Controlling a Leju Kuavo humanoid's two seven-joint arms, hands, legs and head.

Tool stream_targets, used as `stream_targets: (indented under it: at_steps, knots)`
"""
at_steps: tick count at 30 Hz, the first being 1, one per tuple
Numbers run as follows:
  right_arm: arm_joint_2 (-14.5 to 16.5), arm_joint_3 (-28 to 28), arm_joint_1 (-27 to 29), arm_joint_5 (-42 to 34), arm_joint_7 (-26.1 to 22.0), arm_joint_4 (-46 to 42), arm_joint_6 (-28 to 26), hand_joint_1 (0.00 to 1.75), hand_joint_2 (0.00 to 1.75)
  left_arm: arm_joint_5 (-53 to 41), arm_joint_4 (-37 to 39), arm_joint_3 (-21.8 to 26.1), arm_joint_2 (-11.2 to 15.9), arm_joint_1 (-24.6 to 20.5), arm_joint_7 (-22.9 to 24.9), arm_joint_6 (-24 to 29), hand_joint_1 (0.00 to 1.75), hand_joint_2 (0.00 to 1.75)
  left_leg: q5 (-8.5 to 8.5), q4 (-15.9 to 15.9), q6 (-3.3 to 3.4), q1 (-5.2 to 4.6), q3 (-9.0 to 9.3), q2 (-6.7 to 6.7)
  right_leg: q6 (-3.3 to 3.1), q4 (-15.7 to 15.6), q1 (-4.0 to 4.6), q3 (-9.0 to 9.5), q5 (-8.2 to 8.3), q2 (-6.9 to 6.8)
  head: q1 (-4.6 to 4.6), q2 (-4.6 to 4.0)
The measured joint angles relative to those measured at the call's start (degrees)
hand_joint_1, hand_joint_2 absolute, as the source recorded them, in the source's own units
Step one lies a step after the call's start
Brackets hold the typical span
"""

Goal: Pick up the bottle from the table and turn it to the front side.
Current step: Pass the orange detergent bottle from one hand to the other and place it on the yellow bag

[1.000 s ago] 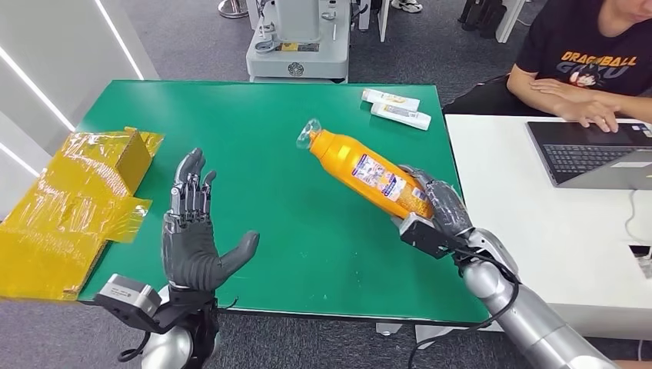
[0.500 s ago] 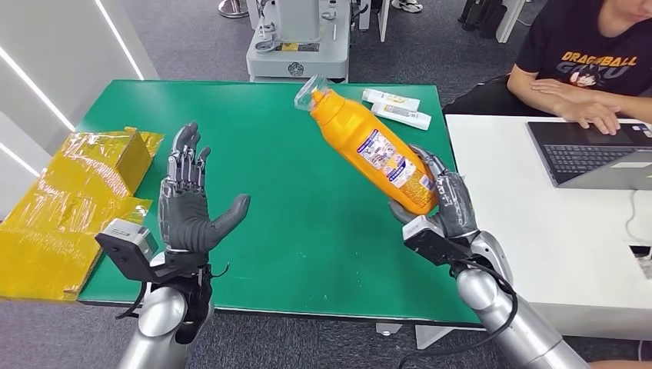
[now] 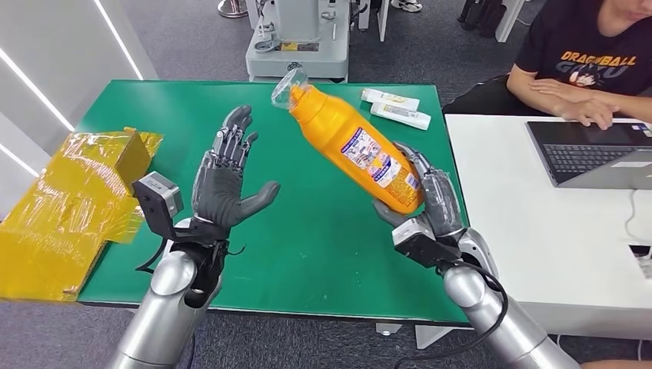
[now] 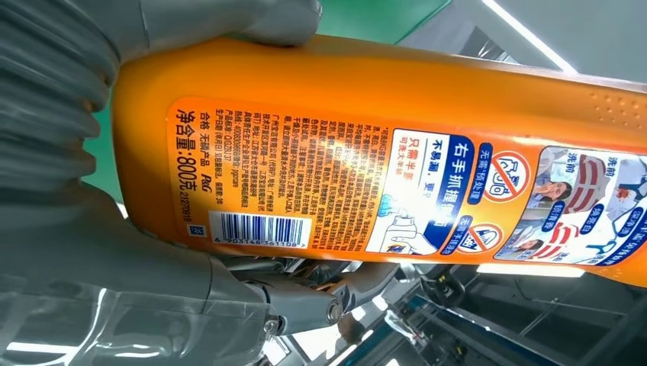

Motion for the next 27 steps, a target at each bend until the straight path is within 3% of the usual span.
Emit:
stream_targets:
  at_steps: [7,11,17,27]
  knots:
    - [2.73,1.36,-1.92,0.27,0.22,1.93,1.46,1.75,1.75,2.90,1.94,-3.06,-0.01,-3.14,0.21,-1.36,0.00,1.75,0.01,0.00,-0.01,0.00,0.00,-0.01,0.00,0.00,0.00,-0.01,0.00,0.00,-0.01,0.00]
    - [3.51,1.67,-2.19,0.44,0.51,2.61,1.98,1.75,1.75,2.23,2.70,-4.19,0.01,-4.05,0.29,1.09,0.00,1.75,0.01,0.00,-0.01,0.00,0.00,-0.01,0.00,0.00,0.00,-0.01,0.00,0.00,0.01,0.00]
    - [4.21,1.96,-2.06,1.55,0.81,3.15,2.79,1.75,1.75,1.89,3.97,-4.35,0.02,-4.52,0.85,3.79,0.00,1.75,0.01,0.00,-0.01,0.00,0.00,-0.01,0.00,0.00,0.00,-0.01,0.00,0.01,0.01,0.00]
    - [5.70,2.50,-1.84,3.94,1.45,3.37,4.43,1.75,1.75,4.06,5.24,-4.37,0.01,-4.78,1.28,3.16,0.00,1.75,0.01,0.00,-0.01,0.00,0.01,0.01,0.00,0.00,0.00,-0.01,0.00,0.02,0.01,0.00]
